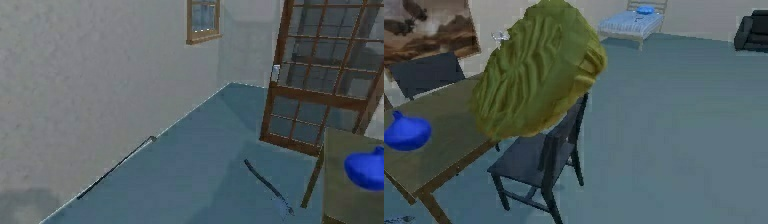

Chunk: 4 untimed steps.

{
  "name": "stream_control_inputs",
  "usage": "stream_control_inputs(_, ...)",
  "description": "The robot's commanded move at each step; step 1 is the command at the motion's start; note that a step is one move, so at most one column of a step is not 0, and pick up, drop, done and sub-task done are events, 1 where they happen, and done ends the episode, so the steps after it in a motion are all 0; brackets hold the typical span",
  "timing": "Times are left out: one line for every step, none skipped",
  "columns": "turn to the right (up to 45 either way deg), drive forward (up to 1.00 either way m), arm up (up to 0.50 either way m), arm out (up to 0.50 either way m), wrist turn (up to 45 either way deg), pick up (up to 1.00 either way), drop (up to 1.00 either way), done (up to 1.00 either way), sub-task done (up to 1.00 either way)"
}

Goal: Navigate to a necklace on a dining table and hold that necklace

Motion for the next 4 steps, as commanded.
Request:
stream_control_inputs(0.0,0.65,0.0,0.0,0.0,0.0,0.0,0.0,0.0)
stream_control_inputs(3.0,0.0,0.0,0.0,0.0,0.0,0.0,0.0,0.0)
stream_control_inputs(0.0,1.0,0.0,0.0,0.0,0.0,0.0,0.0,0.0)
stream_control_inputs(0.0,0.6,0.0,0.0,0.0,0.0,0.0,0.0,0.0)
